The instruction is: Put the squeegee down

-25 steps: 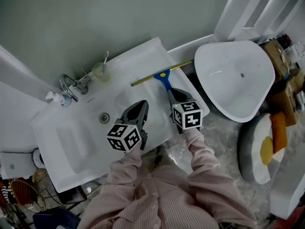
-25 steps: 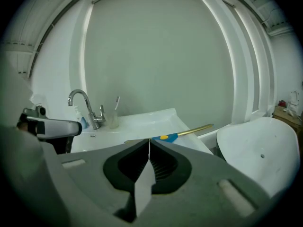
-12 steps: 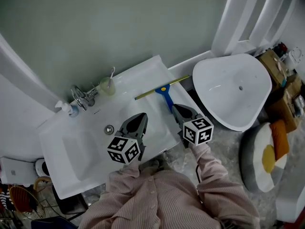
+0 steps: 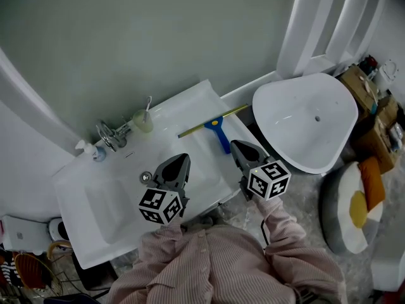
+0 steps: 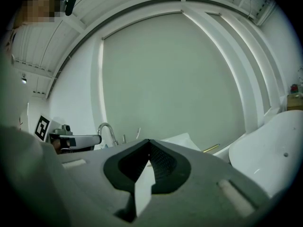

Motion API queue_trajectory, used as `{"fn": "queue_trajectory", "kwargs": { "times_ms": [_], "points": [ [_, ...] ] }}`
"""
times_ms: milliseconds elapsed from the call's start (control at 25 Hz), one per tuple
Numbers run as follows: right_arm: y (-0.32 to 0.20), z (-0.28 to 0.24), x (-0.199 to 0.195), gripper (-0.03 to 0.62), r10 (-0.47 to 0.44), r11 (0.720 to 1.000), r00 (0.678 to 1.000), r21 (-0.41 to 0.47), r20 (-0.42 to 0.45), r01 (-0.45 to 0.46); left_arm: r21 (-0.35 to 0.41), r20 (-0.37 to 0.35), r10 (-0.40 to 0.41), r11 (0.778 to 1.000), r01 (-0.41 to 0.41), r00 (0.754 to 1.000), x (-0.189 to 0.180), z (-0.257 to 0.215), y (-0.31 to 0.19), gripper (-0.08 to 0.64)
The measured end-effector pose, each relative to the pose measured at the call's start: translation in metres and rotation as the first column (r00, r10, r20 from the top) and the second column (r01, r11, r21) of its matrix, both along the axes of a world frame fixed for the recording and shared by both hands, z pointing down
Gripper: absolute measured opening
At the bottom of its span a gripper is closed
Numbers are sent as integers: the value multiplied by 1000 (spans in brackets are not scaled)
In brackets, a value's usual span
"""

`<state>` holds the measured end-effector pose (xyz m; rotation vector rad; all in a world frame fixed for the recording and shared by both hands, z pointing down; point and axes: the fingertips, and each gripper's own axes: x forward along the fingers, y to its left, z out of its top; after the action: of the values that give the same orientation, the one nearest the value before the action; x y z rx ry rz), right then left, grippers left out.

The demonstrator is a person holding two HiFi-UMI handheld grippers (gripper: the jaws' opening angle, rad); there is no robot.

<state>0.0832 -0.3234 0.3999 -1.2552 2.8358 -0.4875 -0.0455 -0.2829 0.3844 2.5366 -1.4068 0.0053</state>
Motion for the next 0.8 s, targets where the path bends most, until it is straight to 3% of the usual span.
{"fn": "queue_trajectory", "kwargs": {
  "times_ms": [280,800],
  "points": [
    [3,-12,12,6,30,999,998,18,46,-31,29,2,-30,999,30,1000,-12,-8,4,2],
    [-1,-15,23,5,67,997,997,44,46,-69,48,16,-81,996,80,997,-27,-11,-1,2]
  ]
}}
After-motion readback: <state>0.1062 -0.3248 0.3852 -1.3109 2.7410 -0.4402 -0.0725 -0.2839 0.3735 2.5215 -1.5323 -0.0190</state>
